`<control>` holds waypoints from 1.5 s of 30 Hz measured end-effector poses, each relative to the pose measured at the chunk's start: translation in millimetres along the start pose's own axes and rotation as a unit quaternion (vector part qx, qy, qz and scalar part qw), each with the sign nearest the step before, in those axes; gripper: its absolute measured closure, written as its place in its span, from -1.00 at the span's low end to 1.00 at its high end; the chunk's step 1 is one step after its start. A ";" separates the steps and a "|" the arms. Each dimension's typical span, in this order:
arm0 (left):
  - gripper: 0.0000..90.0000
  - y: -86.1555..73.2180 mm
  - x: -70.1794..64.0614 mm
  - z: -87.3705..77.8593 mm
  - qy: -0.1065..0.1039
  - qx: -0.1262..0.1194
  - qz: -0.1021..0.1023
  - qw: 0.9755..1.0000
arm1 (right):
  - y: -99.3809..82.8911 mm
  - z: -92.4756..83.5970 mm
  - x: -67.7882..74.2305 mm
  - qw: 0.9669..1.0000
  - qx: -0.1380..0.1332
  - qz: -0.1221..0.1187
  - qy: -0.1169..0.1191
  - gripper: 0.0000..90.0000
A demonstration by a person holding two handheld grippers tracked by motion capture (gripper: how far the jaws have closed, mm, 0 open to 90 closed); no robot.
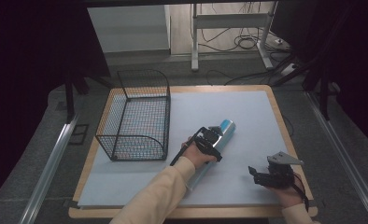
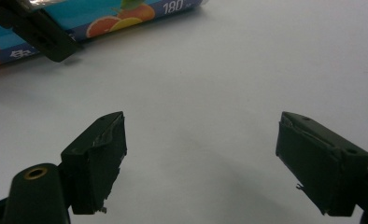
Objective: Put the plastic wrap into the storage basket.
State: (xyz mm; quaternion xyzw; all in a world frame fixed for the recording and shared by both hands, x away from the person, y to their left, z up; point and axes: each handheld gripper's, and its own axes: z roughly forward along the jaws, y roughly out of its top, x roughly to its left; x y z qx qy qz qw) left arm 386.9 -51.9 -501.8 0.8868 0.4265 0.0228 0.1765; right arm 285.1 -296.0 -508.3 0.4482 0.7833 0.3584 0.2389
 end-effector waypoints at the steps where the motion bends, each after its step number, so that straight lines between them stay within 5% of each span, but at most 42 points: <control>1: -0.32 0.2 0.2 -0.3 0.001 0.002 0.003 1.000 | 0.1 -0.3 -0.4 1.000 -0.001 0.000 0.000 -0.63; 12: -0.31 -1.4 0.6 -10.8 -0.014 -0.004 0.019 1.000 | 0.2 -1.2 -1.3 1.000 -0.003 0.001 -0.001 -0.63; 22: -0.30 0.2 3.2 -40.9 -0.013 -0.021 0.041 0.999 | 0.2 -1.2 -1.5 1.000 -0.003 0.003 -0.003 -0.63; 38: -0.30 -6.9 17.7 -65.7 -0.010 -0.042 0.041 0.998 | 0.0 -0.9 -2.0 1.000 -0.002 0.004 -0.004 -0.63; 45: -0.30 -11.5 25.2 -74.2 -0.026 -0.049 0.035 0.998 | -0.1 -0.8 -1.9 1.000 -0.002 0.005 -0.005 -0.63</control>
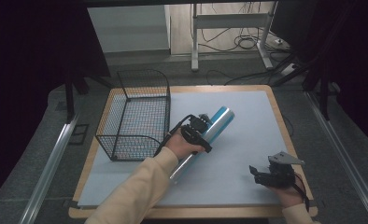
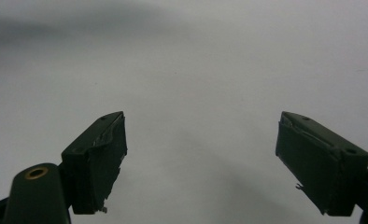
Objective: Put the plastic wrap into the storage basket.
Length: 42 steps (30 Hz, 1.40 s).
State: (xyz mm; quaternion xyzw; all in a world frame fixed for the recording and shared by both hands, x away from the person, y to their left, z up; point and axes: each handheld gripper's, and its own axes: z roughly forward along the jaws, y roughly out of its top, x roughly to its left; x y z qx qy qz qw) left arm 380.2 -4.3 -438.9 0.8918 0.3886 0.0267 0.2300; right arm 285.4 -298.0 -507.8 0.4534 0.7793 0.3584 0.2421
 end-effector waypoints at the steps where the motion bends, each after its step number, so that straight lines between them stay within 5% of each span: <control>1: -0.30 0.0 0.0 0.0 0.000 0.000 0.000 1.000 | -0.1 0.2 0.0 1.000 0.000 0.000 0.000 -0.63; 19: -0.30 -2.7 6.8 -13.6 -0.002 -0.011 -0.001 1.000 | -0.5 1.5 0.5 1.000 0.003 -0.001 -0.001 -0.62; 42: -0.29 14.3 3.1 -42.9 0.002 -0.038 0.003 0.999 | -1.4 3.2 -1.1 1.000 0.008 -0.001 -0.003 -0.62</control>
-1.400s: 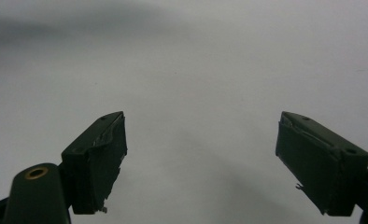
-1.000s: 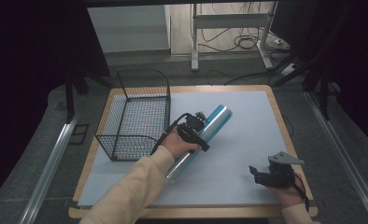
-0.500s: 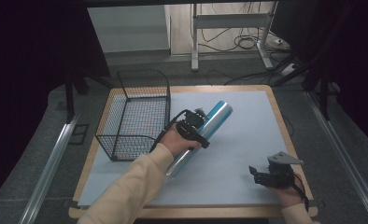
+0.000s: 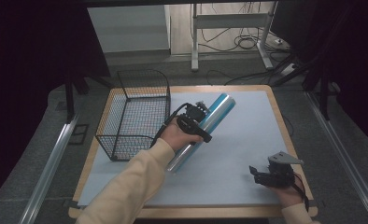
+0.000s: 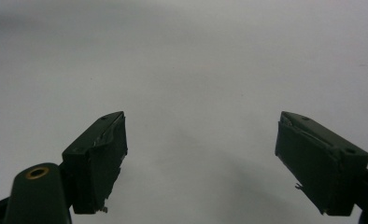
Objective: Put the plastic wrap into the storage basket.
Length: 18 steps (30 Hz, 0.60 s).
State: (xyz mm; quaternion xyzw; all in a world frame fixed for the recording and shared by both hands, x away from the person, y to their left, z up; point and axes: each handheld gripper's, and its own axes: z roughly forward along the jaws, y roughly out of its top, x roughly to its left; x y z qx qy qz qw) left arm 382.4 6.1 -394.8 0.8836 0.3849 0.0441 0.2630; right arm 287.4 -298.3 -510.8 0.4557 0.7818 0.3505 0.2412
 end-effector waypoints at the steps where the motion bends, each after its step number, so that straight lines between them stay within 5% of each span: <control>1: -0.29 1.4 -0.3 -2.0 0.001 -0.002 0.000 1.000 | 0.0 -0.1 -0.1 1.000 0.000 0.000 0.000 -0.62; 18: -0.29 21.7 8.1 -38.7 0.024 -0.031 -0.005 0.999 | 0.1 0.0 -0.1 1.000 0.000 0.001 0.001 -0.62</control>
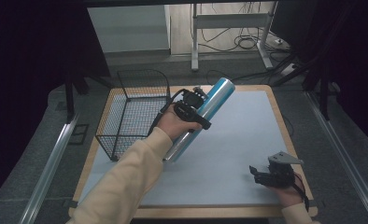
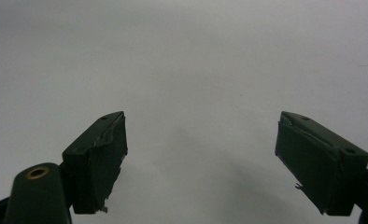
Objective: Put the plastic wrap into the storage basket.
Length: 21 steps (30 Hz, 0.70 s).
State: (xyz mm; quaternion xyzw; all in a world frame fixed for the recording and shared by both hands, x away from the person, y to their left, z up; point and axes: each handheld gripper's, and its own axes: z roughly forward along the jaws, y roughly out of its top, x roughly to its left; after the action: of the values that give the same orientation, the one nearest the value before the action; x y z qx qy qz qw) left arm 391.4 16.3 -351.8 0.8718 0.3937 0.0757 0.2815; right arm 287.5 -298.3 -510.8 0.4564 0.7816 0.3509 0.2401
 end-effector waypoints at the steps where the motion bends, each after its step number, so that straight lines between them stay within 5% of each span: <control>1: -0.29 0.5 1.4 -1.3 0.003 -0.002 0.002 1.000 | -0.1 0.0 -0.1 1.000 0.000 -0.001 0.000 -0.62; 21: -0.29 0.5 37.1 -24.2 0.028 -0.014 -0.030 0.999 | -0.1 -0.3 -0.3 1.000 0.000 -0.003 -0.003 -0.61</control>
State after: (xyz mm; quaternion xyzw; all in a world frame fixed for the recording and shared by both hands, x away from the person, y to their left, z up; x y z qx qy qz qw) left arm 408.4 53.5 -334.8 0.8533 0.4261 0.0973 0.2844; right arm 287.4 -298.7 -510.6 0.4548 0.7825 0.3488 0.2434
